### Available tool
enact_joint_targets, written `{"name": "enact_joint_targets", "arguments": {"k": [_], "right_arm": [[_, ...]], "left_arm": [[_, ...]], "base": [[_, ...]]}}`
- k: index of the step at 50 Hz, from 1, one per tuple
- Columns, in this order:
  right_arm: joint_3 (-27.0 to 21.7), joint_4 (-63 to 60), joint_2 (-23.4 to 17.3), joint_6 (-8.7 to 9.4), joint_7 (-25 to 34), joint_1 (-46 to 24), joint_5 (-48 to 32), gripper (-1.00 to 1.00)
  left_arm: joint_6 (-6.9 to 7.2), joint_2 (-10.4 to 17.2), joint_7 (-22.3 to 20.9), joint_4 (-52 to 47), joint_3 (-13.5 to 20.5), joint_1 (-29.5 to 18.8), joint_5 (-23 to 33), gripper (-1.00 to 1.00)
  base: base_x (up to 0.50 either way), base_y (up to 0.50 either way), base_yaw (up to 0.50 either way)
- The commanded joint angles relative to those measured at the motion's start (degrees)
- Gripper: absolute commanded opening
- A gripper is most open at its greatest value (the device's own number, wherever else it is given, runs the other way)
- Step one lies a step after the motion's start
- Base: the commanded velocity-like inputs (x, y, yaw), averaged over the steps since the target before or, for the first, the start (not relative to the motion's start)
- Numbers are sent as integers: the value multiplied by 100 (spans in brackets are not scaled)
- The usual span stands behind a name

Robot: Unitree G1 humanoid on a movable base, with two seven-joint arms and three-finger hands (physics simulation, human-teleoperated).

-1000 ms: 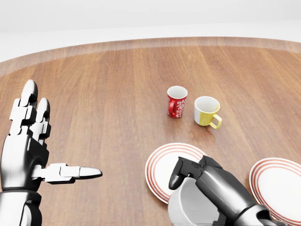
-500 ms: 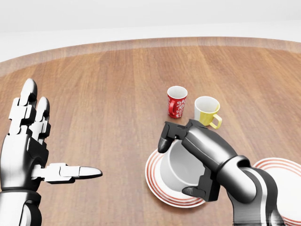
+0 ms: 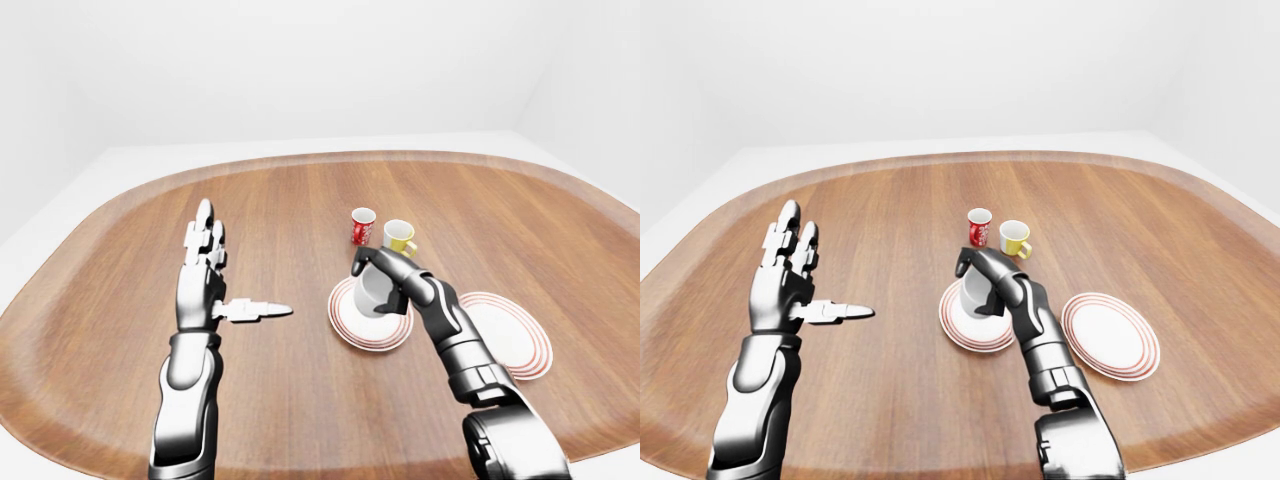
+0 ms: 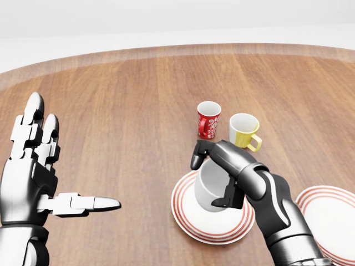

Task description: Put the white mug on the left plate.

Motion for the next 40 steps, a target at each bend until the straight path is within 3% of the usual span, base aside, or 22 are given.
{"name": "enact_joint_targets", "arguments": {"k": [1,17,40], "right_arm": [[32,2046,-74,-131,-855,-926,76,-100],[110,3595,-133,-131,-1249,-1700,48,-100],[198,3851,44,-131,-1444,-1852,-197,-100]], "left_arm": [[0,-9,-6,0,-16,25,8,100],[0,-8,-9,6,-13,17,0,100],[0,6,-12,7,12,-15,-22,100]], "base": [[0,0,0],[0,0,0],[0,0,0]]}}
